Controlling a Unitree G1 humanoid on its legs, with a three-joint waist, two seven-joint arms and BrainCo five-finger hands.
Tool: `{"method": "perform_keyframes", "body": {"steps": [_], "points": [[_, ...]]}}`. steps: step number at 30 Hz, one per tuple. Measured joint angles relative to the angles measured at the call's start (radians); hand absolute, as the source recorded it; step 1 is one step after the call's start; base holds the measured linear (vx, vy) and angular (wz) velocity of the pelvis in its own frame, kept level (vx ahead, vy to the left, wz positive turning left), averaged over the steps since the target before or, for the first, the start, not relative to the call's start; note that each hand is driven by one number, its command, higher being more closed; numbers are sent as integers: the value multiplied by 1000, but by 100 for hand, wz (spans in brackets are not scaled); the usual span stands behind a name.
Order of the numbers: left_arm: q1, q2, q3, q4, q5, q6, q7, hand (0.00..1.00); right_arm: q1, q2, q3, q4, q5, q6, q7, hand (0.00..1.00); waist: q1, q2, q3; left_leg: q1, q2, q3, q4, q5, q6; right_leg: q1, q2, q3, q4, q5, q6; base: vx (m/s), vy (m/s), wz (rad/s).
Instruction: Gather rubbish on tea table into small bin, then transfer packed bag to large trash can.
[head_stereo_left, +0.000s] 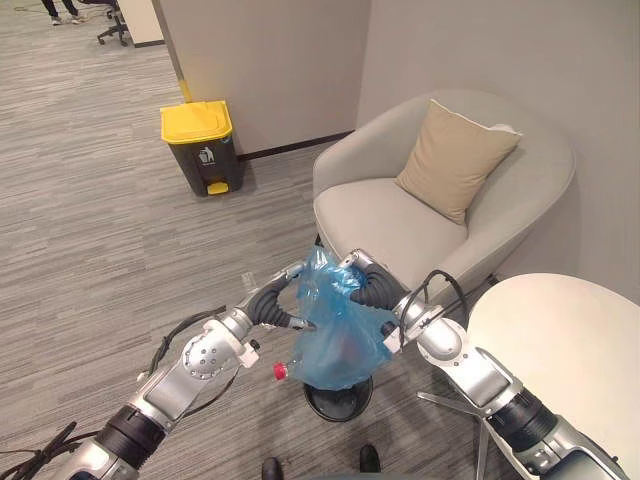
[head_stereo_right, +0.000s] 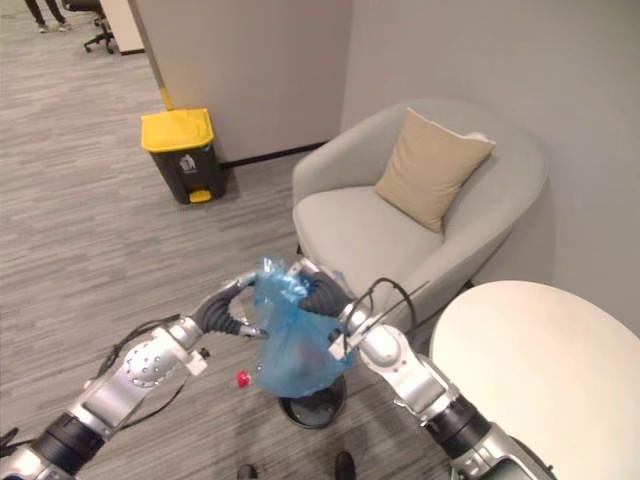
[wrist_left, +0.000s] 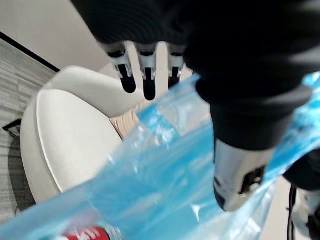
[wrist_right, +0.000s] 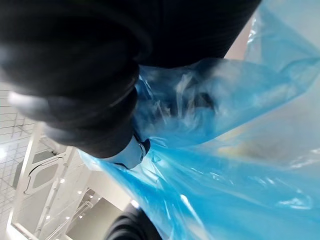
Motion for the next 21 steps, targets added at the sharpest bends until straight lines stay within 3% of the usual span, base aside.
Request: {"method": "perform_keyframes", "body": {"steps": [7, 13, 21], "points": [[-2, -98, -48, 26, -3, 1, -17, 0, 0, 63, 9, 9, -2, 5, 0, 100, 0, -2, -2, -4, -2, 9, 0, 0, 0, -10, 0, 13, 0, 2, 1, -5, -4, -4], [-7, -129, -63, 97, 6, 3, -32, 0, 1, 70, 11, 32, -11, 29, -1, 100, -1, -4, -7, -4, -2, 9, 0, 1, 1, -11, 0, 14, 0, 3, 1, 0, 0, 0], [-9, -158, -67, 187, 100, 4, -29, 0, 1, 106, 11, 88, -38, 41, -2, 100, -1, -5, -27, -3, -2, 6, -1, 5, 2, -12, 0, 14, 4, 3, 1, 0, 0, 0]]}}
